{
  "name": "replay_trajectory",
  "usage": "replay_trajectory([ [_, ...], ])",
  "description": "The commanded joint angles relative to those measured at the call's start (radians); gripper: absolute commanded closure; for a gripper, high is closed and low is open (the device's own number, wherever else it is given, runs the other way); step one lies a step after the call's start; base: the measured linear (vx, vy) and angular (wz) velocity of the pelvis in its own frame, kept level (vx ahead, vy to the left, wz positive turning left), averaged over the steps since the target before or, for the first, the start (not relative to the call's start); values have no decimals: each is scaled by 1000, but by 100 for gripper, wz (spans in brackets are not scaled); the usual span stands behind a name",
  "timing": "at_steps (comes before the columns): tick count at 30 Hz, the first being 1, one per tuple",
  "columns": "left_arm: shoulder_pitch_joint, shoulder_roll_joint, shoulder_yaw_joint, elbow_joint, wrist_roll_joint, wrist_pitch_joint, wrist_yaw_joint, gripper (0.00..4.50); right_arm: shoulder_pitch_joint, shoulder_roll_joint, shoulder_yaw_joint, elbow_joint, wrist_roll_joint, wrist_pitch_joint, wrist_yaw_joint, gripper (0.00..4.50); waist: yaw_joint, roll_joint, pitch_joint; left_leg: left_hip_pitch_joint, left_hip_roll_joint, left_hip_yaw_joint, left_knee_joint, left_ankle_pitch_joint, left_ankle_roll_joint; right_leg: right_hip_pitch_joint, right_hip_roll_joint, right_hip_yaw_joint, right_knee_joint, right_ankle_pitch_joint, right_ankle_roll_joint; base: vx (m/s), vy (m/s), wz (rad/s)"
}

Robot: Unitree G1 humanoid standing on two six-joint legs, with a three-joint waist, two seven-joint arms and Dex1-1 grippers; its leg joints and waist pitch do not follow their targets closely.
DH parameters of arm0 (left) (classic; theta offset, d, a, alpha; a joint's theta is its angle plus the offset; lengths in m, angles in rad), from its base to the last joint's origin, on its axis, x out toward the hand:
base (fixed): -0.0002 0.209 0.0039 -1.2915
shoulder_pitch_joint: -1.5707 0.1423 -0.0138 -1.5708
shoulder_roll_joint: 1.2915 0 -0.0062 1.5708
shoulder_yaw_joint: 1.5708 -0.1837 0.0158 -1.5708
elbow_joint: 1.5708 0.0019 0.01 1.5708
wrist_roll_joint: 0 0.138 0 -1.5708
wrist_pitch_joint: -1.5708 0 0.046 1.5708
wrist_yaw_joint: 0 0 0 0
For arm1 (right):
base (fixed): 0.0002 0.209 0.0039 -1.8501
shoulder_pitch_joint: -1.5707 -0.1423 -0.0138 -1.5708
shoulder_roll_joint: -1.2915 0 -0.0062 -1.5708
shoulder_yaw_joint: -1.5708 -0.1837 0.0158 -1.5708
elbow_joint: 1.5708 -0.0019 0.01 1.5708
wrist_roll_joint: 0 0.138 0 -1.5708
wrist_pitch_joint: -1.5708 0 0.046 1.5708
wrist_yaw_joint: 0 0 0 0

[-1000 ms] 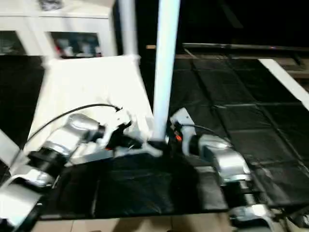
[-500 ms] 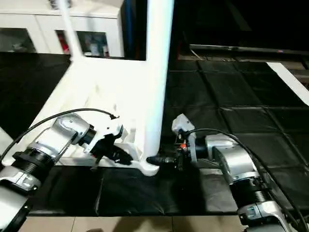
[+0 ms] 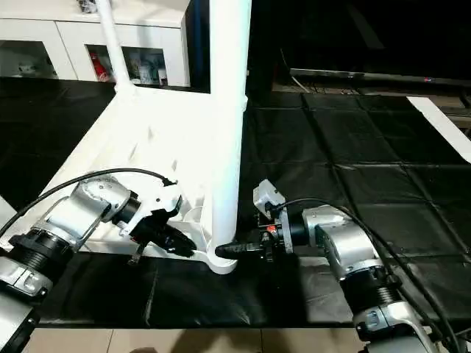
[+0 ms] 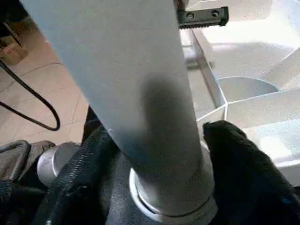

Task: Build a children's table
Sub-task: Rotate leg to tighten

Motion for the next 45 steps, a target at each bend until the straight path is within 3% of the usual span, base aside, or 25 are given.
replay_trajectory([
  [1,8,-10,-29,-55,-34,8,-66,450,-26,5,-15,-3,24,-2,-4,193,-4,-2,-72,-3,-8,29,-70,-192,36,64,-28,25,-47,-265,-230,0,0,0],
  [3,9,-9,-28,-57,-37,12,-68,450,-22,7,-14,-8,25,1,-5,209,-4,-3,-72,-3,-7,28,-70,-195,35,63,-29,25,-48,-276,-226,0,0,0],
  [4,10,-10,-24,-51,-37,18,-61,450,-10,11,-10,-19,26,7,-10,216,-3,15,-72,0,-8,27,-70,-200,29,61,-29,26,-47,-276,-228,0,0,0],
  [8,11,-29,-11,-39,-38,49,-24,450,31,20,-6,-66,27,18,-39,230,-7,11,-70,0,-10,28,-72,-230,21,63,-25,26,-54,-291,-221,0,0,0],
  [12,-17,-97,35,20,-31,101,123,450,76,76,-27,-90,-5,22,-193,237,-8,11,-68,1,-13,26,-73,-250,12,60,-26,26,-60,-344,-203,0,0,0],
  [16,-72,-180,99,108,-29,149,308,450,60,177,-63,-37,-80,77,-478,243,-26,6,-60,4,-27,23,-70,-306,-9,52,-24,17,-86,-551,-120,-14,-2,-1],
  [17,-83,-197,113,120,-34,165,338,450,56,198,-72,-36,-85,88,-520,245,-34,10,-59,-2,-32,18,-69,-315,-14,56,-26,8,-92,-619,-86,-56,-10,-5],
  [18,-90,-208,123,127,-37,176,357,450,54,211,-77,-36,-88,94,-547,246,-39,4,-57,-9,-35,17,-69,-313,-13,59,-25,3,-100,-652,-61,-58,-1,-11],
  [19,-103,-231,139,146,-41,181,392,450,45,236,-86,-30,-91,98,-590,249,-52,10,-59,-6,-38,13,-66,-329,-7,55,-24,-8,-115,-692,-30,0,0,0],
  [20,-110,-243,148,159,-43,182,416,450,39,251,-91,-24,-93,97,-613,249,-55,9,-61,-5,-39,11,-65,-331,-4,55,-25,-12,-118,-691,-28,0,0,0],
  [22,-141,-297,195,222,-48,176,537,450,7,312,-113,11,-119,93,-738,250,-67,20,-62,-8,-37,6,-68,-347,3,59,-23,-23,-122,-663,-35,0,0,0],
  [23,-143,-300,198,226,-48,175,545,450,5,316,-114,13,-121,93,-746,250,-72,33,-60,-7,-36,4,-69,-358,2,57,-22,-25,-123,-647,-43,0,0,0],
  [24,-156,-319,221,251,-51,169,600,450,-9,336,-121,26,-138,91,-799,250,-85,31,-59,-5,-32,-1,-71,-399,6,62,-22,-40,-129,-634,-49,0,0,0],
  [26,-176,-352,254,287,-52,139,687,450,-46,370,-130,56,-174,104,-895,250,-97,41,-60,4,-29,-8,-74,-439,24,70,-25,-57,-140,-600,-58,0,0,0],
  [28,-182,-363,254,302,-45,118,704,450,-62,371,-102,74,-197,73,-886,250,-102,49,-61,3,-24,-11,-81,-451,41,78,-26,-59,-137,-532,-78,0,0,0],
  [29,-182,-362,251,302,-41,114,704,450,-62,372,-103,75,-195,71,-885,219,-105,50,-61,6,-23,-12,-83,-461,45,77,-27,-60,-136,-512,-87,0,0,0],
  [31,-179,-359,234,299,-25,94,676,450,-59,374,-108,62,-185,58,-877,189,-111,39,-62,8,-27,-5,-80,-449,55,73,-33,-55,-132,-486,-118,0,0,0],
  [34,-171,-350,220,287,-17,79,635,450,-40,368,-114,35,-174,62,-856,183,-104,38,-67,-6,-24,0,-82,-356,63,78,-38,-39,-113,-425,-150,0,0,0],
  [37,-140,-303,174,239,1,56,533,450,19,314,-99,-41,-181,59,-806,141,-100,30,-69,-7,-22,6,-80,-314,68,76,-38,-28,-103,-375,-176,19,-8,2],
  [39,-136,-291,167,238,4,44,517,450,30,300,-96,-56,-180,55,-790,131,-94,30,-69,-5,-21,13,-76,-276,74,72,-38,-19,-94,-326,-200,60,-33,9],
  [40,-118,-259,147,227,9,8,465,450,66,256,-90,-104,-165,46,-726,116,-92,42,-72,2,-20,16,-73,-273,73,70,-36,-17,-97,-311,-211,63,-46,13],
  [41,-113,-247,141,224,10,-4,444,450,80,235,-86,-124,-160,45,-699,99,-88,45,-74,1,-22,19,-70,-257,80,75,-32,-14,-90,-266,-222,63,-46,13],
  [43,-93,-214,122,219,8,-49,366,450,147,142,-88,-211,-123,36,-586,94,-76,30,-80,1,-20,25,-66,-203,102,76,-31,-7,-74,-202,-246,66,-41,13],
  [44,-93,-214,122,219,8,-49,366,450,147,142,-88,-211,-123,36,-586,84,-64,32,-83,-1,-19,28,-64,-158,116,81,-33,-4,-64,-165,-260,63,-39,13],
  [45,-93,-204,117,227,10,-79,338,450,167,107,-102,-232,-106,44,-551,60,-62,16,-83,-5,-19,29,-63,-134,125,82,-32,-3,-63,-150,-261,0,0,0],
])
